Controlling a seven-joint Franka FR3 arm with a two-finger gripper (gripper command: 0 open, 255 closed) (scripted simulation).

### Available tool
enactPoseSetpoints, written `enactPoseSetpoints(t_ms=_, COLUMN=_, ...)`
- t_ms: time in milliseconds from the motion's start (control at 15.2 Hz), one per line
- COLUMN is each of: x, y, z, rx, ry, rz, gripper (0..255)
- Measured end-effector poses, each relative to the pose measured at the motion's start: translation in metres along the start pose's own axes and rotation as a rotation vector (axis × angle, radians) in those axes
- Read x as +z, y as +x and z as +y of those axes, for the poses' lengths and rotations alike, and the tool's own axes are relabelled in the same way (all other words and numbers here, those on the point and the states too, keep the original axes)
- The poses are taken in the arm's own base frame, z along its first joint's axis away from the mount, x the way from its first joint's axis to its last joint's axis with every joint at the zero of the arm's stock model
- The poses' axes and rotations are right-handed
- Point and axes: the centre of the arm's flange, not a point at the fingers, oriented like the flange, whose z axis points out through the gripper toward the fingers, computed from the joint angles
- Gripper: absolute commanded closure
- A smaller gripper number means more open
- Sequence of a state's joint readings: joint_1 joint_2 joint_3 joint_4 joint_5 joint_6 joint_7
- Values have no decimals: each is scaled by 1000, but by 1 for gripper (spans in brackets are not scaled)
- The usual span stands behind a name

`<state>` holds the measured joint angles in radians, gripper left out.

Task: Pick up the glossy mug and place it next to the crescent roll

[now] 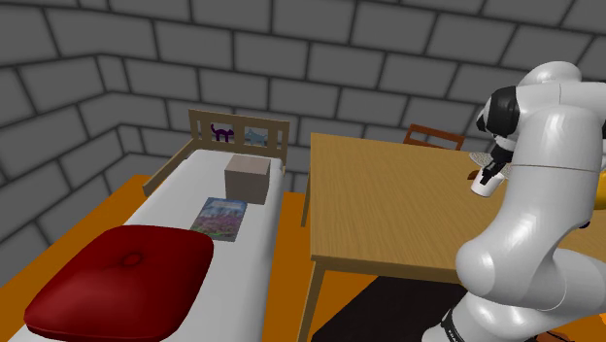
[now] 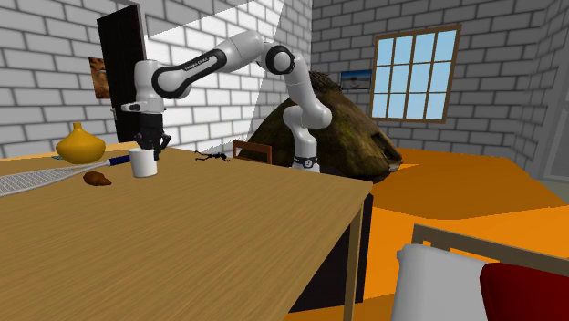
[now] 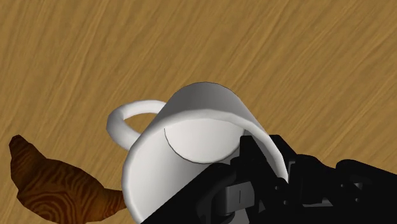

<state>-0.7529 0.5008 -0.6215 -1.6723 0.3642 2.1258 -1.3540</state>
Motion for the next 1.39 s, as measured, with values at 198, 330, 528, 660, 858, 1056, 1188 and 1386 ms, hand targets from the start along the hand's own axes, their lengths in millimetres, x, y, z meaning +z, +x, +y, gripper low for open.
enactPoseSetpoints(t_ms=198, x=1, y=0, z=0, rx=0, ry=0, rz=0, gripper=255)
enactPoseSetpoints(t_ms=330, x=0, y=0, z=0, rx=0, ry=0, rz=0, gripper=0)
enactPoseSetpoints(t_ms=528, x=0, y=0, z=0, rx=0, ry=-1, rz=0, gripper=0)
enactPoseSetpoints(t_ms=660, x=0, y=0, z=0, rx=0, ry=-1, rz=0, gripper=0)
enactPoseSetpoints(t_ms=858, x=-27, y=0, z=0, rx=0, ry=-2, rz=1, gripper=0)
enactPoseSetpoints(t_ms=1056, x=-47, y=1, z=-1, rx=0, ry=-2, rz=1, gripper=0)
enactPoseSetpoints(t_ms=1188, x=-49, y=0, z=0, rx=0, ry=-1, rz=1, gripper=0)
enactPoseSetpoints(t_ms=1386, x=-50, y=0, z=0, rx=0, ry=-1, rz=0, gripper=0)
